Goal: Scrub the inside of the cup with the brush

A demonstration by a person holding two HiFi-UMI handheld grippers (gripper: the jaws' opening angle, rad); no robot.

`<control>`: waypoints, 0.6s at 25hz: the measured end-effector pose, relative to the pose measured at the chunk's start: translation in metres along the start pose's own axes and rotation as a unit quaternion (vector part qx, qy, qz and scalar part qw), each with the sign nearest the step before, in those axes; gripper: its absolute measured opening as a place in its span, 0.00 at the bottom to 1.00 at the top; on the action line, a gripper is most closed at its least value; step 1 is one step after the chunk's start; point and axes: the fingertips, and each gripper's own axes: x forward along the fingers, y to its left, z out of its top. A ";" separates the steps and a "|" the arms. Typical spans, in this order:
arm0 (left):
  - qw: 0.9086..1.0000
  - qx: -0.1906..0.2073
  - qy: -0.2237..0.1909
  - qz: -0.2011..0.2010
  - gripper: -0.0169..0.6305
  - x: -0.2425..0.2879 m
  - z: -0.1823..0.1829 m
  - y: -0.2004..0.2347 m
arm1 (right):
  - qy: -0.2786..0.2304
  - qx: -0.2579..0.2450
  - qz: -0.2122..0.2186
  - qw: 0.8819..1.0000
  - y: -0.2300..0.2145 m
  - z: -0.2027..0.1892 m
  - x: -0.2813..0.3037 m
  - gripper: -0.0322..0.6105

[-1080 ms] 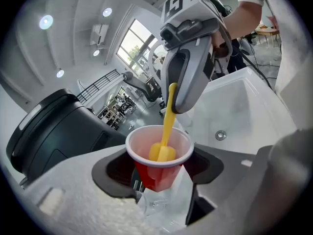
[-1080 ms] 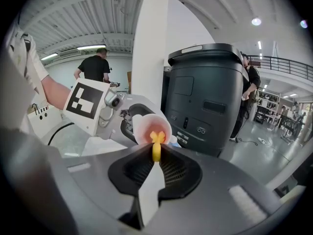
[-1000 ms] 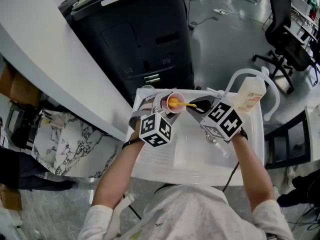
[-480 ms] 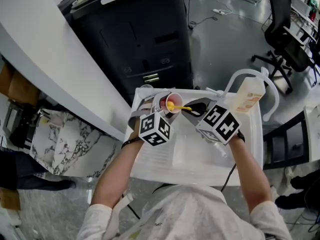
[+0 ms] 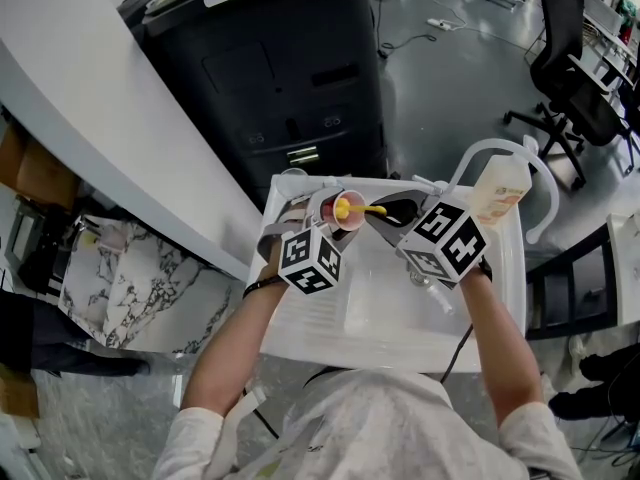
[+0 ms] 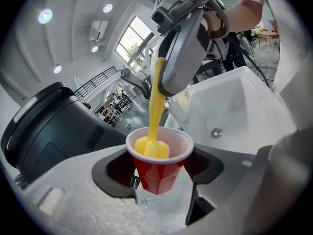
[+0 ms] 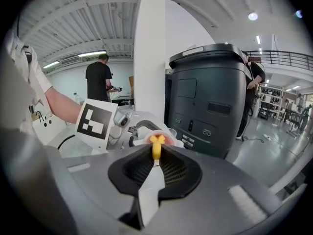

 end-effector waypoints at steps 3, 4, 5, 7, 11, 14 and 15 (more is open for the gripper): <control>1.000 0.001 -0.003 -0.002 0.49 0.000 0.001 -0.002 | -0.004 0.010 0.002 1.000 -0.003 0.000 -0.002 0.10; 1.000 0.001 -0.003 -0.002 0.49 0.000 0.002 -0.002 | -0.005 0.012 0.002 1.000 -0.004 0.000 -0.003 0.10; 1.000 0.000 -0.004 -0.001 0.49 -0.001 0.002 -0.002 | -0.006 0.014 0.001 1.000 -0.005 0.000 -0.004 0.10; 1.000 -0.001 -0.005 0.000 0.49 -0.001 0.002 -0.002 | -0.006 0.016 0.000 1.000 -0.007 -0.001 -0.004 0.10; 1.000 -0.003 -0.005 0.000 0.49 -0.001 0.002 -0.003 | 0.000 0.015 -0.008 1.000 -0.013 -0.005 -0.007 0.10; 1.000 -0.003 -0.005 0.002 0.49 -0.002 0.002 -0.003 | 0.003 0.015 -0.012 1.000 -0.015 -0.007 -0.008 0.10; 1.000 -0.004 -0.005 0.003 0.49 -0.002 0.002 -0.002 | 0.005 0.015 -0.014 1.000 -0.016 -0.007 -0.008 0.10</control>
